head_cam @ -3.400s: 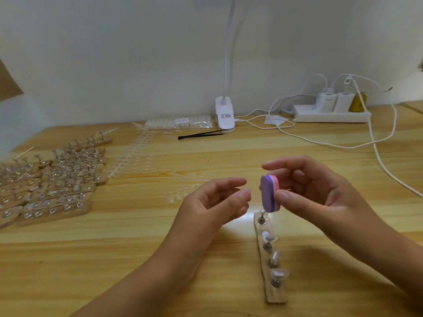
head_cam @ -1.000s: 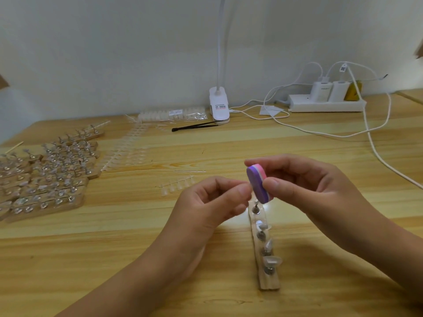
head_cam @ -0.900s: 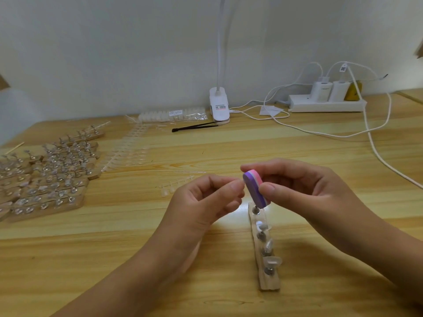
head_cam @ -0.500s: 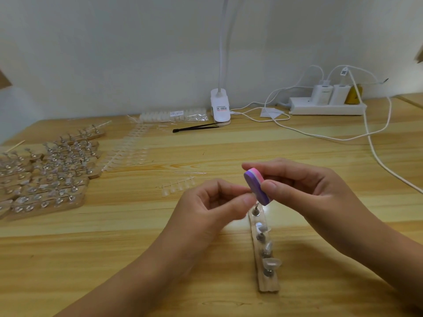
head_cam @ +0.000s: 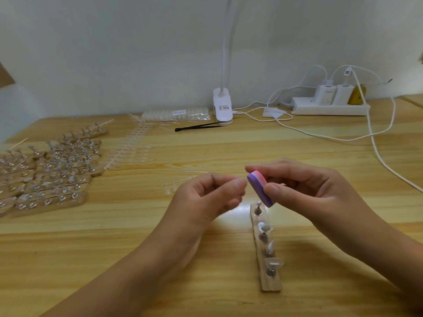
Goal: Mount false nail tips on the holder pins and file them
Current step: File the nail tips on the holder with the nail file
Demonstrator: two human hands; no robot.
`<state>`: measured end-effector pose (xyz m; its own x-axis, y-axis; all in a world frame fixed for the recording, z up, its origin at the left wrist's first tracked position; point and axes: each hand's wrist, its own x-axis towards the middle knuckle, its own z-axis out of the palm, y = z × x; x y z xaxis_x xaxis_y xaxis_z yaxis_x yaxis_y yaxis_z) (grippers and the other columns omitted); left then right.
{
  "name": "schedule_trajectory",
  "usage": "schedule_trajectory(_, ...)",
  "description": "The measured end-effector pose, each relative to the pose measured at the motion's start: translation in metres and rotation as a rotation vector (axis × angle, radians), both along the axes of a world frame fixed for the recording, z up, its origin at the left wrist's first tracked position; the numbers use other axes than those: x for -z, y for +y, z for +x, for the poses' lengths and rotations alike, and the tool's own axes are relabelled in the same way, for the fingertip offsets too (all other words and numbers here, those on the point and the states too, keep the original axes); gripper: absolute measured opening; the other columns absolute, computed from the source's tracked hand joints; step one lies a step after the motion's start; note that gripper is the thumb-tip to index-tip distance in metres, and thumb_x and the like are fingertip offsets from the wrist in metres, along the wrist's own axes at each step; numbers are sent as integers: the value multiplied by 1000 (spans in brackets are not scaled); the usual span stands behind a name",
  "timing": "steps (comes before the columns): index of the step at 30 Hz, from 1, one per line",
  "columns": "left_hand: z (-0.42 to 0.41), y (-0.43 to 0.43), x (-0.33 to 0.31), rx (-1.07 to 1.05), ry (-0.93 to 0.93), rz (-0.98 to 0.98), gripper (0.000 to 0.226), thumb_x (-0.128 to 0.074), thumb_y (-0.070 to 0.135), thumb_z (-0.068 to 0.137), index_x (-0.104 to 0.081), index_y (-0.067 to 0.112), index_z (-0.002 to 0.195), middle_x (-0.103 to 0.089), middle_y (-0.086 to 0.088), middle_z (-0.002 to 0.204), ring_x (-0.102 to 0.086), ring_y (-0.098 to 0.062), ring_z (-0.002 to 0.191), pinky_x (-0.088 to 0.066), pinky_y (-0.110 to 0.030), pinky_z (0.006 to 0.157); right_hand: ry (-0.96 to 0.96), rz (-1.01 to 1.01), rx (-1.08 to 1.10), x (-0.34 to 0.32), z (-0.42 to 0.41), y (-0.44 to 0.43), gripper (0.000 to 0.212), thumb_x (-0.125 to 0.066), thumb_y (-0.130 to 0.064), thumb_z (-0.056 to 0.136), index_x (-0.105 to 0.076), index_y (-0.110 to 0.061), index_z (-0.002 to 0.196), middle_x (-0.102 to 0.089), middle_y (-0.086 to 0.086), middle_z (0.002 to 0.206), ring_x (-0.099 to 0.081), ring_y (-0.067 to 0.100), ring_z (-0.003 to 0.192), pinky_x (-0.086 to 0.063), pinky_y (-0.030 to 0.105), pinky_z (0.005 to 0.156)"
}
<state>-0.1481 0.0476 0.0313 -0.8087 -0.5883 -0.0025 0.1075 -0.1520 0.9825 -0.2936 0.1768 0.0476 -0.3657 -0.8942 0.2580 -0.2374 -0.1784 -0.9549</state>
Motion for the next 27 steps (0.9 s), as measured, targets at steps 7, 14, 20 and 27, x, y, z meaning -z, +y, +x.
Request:
schedule_trajectory(7, 0, 7, 2, 74, -3, -95, 20, -79, 40, 68, -78, 28, 85, -72, 8, 78, -67, -2, 76, -52, -15, 75, -38, -20, 28, 0, 1, -1, 35, -68, -29, 74, -75, -20, 107, -74, 2, 102, -69, 14, 94, -53, 17, 79)
schedule_trajectory(14, 2, 6, 2, 82, -11, -126, 24, -78, 42, 66, -77, 29, 86, -73, 6, 83, -67, -2, 76, -52, -15, 73, -52, -32, 25, 0, 2, -1, 37, -68, -30, 72, -75, -18, 106, -74, 5, 101, -69, 16, 93, -53, 18, 79)
schedule_trajectory(20, 2, 0, 0, 30, -11, -53, 17, -81, 36, 69, -78, 28, 83, -73, 6, 82, -67, -3, 77, -52, -16, 75, -45, -26, 12, 0, 3, -2, 34, -69, -27, 73, -77, -19, 105, -73, 5, 102, -69, 18, 90, -54, 18, 76)
schedule_trajectory(27, -1, 5, -1, 22, 0, 10, 11, -76, 31, 71, -79, 25, 80, -72, 5, 80, -66, -2, 73, -52, -15, 72, -48, -33, 29, -1, 2, -2, 34, -69, -25, 72, -76, -17, 105, -72, 5, 98, -68, 15, 86, -53, 17, 75)
